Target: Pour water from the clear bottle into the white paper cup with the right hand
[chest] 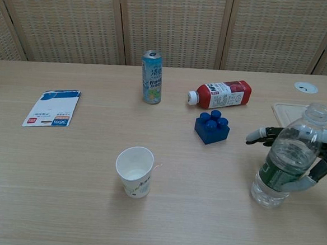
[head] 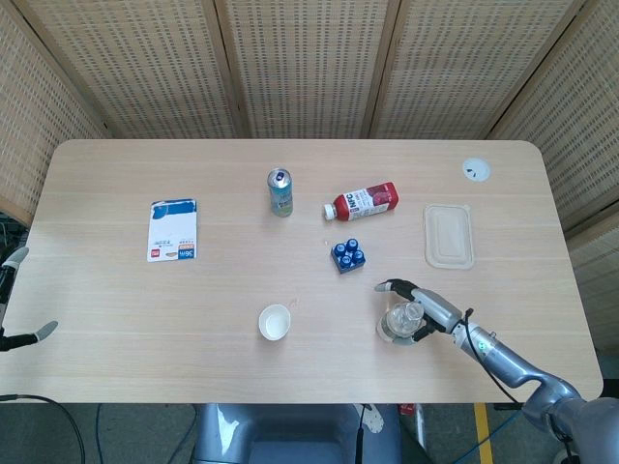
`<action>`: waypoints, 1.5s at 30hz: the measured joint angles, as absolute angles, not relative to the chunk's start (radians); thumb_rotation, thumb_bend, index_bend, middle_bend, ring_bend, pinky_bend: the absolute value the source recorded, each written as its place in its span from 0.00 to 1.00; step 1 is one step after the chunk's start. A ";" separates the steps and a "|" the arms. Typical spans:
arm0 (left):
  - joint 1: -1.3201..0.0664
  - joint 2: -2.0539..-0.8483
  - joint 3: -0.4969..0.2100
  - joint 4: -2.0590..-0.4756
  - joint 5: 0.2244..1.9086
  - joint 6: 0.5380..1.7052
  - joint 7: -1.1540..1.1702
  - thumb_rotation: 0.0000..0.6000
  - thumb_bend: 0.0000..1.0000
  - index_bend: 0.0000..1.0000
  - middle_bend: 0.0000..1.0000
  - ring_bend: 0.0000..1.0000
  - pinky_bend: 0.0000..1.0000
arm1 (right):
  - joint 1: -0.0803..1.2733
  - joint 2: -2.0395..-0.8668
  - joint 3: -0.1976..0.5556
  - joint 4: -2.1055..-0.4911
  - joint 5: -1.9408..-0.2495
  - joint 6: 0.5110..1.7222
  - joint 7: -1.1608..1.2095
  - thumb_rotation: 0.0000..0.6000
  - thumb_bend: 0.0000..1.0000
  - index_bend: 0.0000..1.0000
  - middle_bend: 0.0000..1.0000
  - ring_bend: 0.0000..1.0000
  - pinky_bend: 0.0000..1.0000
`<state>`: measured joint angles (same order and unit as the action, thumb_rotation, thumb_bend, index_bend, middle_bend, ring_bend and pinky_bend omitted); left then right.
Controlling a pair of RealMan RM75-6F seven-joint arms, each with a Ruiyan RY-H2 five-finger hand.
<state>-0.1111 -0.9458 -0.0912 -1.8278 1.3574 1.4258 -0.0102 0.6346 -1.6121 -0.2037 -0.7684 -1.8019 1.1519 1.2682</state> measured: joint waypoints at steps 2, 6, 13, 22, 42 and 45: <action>-0.111 -0.946 -0.091 -1.828 1.356 1.425 -0.009 1.00 0.12 0.00 0.00 0.00 0.00 | 0.634 -1.613 -0.208 -0.768 -1.805 1.169 1.288 1.00 0.07 0.28 0.28 0.05 0.00; -0.111 -0.947 -0.091 -1.827 1.356 1.426 -0.009 1.00 0.12 0.00 0.00 0.00 0.00 | 0.633 -1.614 -0.219 -0.766 -1.811 1.190 1.304 1.00 0.18 0.34 0.35 0.13 0.03; -0.112 -0.948 -0.092 -1.827 1.355 1.425 -0.007 1.00 0.12 0.00 0.00 0.00 0.00 | 0.637 -1.619 -0.221 -0.773 -1.807 1.199 1.303 1.00 0.38 0.43 0.42 0.22 0.11; -0.113 -0.948 -0.093 -1.828 1.352 1.422 -0.008 1.00 0.12 0.00 0.00 0.00 0.00 | 0.628 -1.634 -0.196 -0.780 -1.776 1.212 1.223 1.00 0.66 0.56 0.54 0.46 0.57; -0.115 -0.939 -0.093 -1.825 1.354 1.412 -0.031 1.00 0.13 0.00 0.00 0.00 0.00 | 0.682 -1.567 -0.059 -0.925 -1.726 1.243 0.670 1.00 0.83 0.59 0.57 0.53 0.75; -0.116 -0.939 -0.093 -1.823 1.354 1.409 -0.033 1.00 0.13 0.00 0.00 0.00 0.00 | 0.707 -1.541 -0.034 -0.995 -1.716 1.212 0.532 1.00 0.83 0.59 0.57 0.54 0.76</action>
